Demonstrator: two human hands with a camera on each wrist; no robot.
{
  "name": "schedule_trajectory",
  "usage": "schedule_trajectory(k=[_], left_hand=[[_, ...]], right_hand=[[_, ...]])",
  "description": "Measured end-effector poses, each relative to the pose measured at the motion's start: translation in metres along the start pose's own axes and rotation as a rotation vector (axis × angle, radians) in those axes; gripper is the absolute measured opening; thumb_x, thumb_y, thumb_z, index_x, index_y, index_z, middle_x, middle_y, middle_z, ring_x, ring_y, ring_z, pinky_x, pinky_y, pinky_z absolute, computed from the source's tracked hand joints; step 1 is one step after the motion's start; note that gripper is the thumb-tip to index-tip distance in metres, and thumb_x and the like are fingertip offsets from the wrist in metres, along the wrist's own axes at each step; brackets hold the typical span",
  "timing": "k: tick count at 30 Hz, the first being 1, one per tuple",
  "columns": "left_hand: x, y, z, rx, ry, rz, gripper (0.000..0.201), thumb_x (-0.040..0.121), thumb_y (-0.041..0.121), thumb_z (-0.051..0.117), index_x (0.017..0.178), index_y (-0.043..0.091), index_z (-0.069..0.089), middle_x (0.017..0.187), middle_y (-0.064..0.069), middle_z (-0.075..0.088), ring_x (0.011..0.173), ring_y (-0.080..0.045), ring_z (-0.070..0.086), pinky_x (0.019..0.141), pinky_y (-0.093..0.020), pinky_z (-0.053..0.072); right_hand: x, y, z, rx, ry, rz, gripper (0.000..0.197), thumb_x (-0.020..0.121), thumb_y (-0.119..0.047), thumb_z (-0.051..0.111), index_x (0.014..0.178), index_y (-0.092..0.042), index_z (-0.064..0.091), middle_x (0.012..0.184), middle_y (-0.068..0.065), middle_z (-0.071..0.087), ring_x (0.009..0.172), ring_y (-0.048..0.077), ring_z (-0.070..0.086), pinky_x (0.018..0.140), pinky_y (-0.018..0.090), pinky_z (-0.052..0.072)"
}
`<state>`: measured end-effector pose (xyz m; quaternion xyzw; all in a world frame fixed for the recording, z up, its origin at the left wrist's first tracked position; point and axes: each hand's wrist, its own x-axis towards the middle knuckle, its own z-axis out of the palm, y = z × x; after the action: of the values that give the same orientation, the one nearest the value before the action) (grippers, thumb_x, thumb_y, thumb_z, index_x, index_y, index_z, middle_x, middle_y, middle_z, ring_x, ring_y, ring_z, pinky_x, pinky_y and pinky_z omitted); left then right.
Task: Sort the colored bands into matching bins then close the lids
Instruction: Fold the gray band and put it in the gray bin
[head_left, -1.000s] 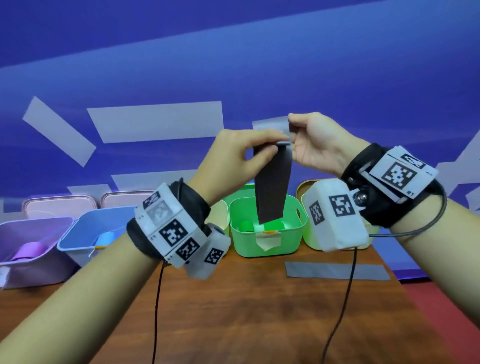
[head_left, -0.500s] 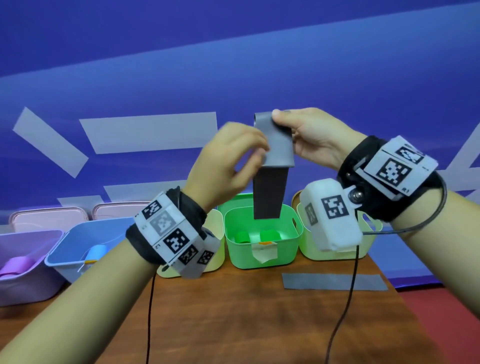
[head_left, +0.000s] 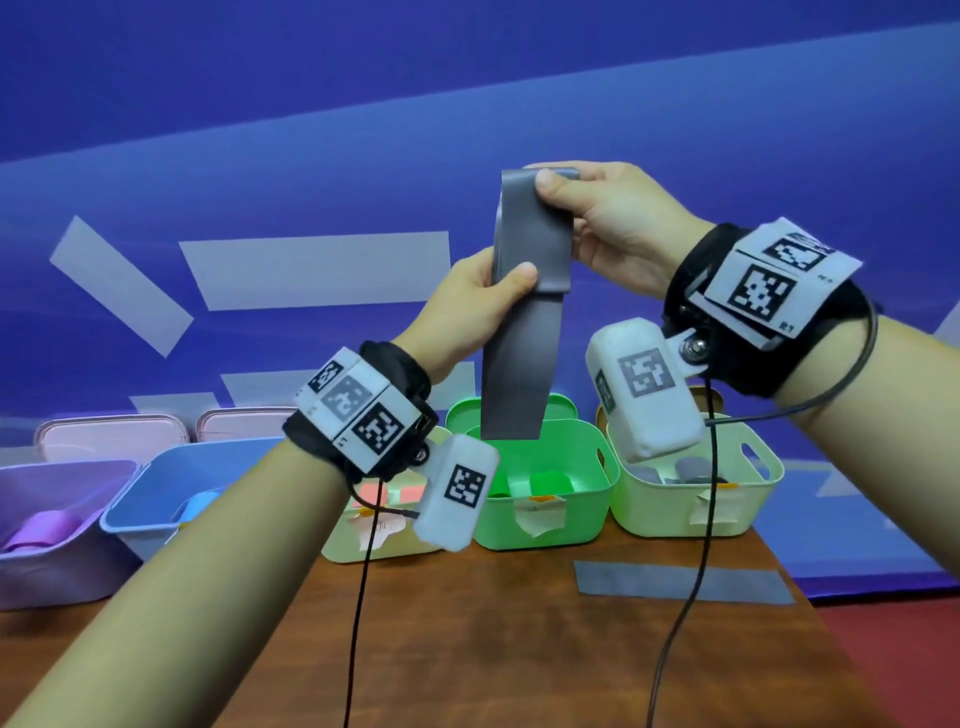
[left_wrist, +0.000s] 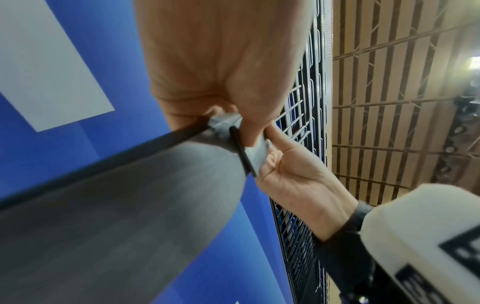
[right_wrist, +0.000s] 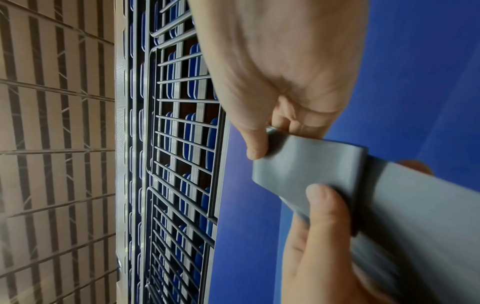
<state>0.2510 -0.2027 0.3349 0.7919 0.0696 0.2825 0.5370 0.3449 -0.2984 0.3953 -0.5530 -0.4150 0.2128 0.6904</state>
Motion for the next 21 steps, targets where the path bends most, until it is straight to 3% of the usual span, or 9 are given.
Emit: schedule_trajectory(k=[3, 7, 12, 15, 21], left_hand=[[0.001, 0.000, -0.002, 0.010, -0.057, -0.141, 0.017, 0.098, 0.034, 0.045, 0.093, 0.023, 0.057, 0.083, 0.002, 0.064, 0.068, -0.011, 0.061, 0.059, -0.023, 0.048], [0.003, -0.001, -0.004, -0.061, -0.065, -0.229, 0.025, 0.097, 0.038, 0.046, 0.088, 0.019, 0.061, 0.072, 0.005, 0.066, 0.056, -0.005, 0.062, 0.052, -0.016, 0.050], [0.006, -0.007, 0.000, -0.075, -0.116, -0.247, 0.024, 0.099, 0.035, 0.043, 0.104, 0.018, 0.059, 0.089, -0.002, 0.064, 0.069, -0.011, 0.061, 0.057, -0.020, 0.052], [0.008, -0.009, 0.003, -0.107, -0.138, -0.296, 0.023, 0.099, 0.033, 0.042, 0.102, 0.018, 0.059, 0.092, -0.002, 0.065, 0.075, -0.013, 0.061, 0.061, -0.022, 0.053], [0.014, -0.013, -0.008, -0.534, -0.239, -0.453, 0.029, 0.099, 0.006, 0.032, 0.107, 0.016, 0.057, 0.097, 0.001, 0.065, 0.079, -0.008, 0.065, 0.066, -0.021, 0.056]], right_hand=[[0.001, 0.002, -0.002, -0.021, 0.019, 0.004, 0.012, 0.096, -0.010, 0.049, 0.102, -0.010, 0.059, 0.087, 0.003, 0.063, 0.078, 0.012, 0.061, 0.070, 0.023, 0.054], [0.003, 0.005, -0.005, -0.124, 0.037, 0.009, 0.015, 0.095, -0.015, 0.052, 0.107, -0.013, 0.060, 0.087, -0.002, 0.062, 0.079, 0.008, 0.058, 0.075, 0.025, 0.050], [0.005, 0.009, -0.008, -0.183, 0.111, -0.004, 0.015, 0.093, -0.013, 0.055, 0.106, -0.012, 0.061, 0.084, -0.002, 0.061, 0.076, 0.008, 0.057, 0.063, 0.017, 0.049], [0.003, 0.013, -0.010, -0.175, 0.115, -0.009, 0.014, 0.092, -0.010, 0.056, 0.105, -0.011, 0.062, 0.084, -0.001, 0.062, 0.074, 0.007, 0.059, 0.060, 0.014, 0.050], [-0.008, 0.018, -0.016, -0.280, 0.055, -0.103, 0.014, 0.087, -0.005, 0.060, 0.099, -0.010, 0.065, 0.090, 0.006, 0.064, 0.079, 0.012, 0.061, 0.074, 0.024, 0.054]])
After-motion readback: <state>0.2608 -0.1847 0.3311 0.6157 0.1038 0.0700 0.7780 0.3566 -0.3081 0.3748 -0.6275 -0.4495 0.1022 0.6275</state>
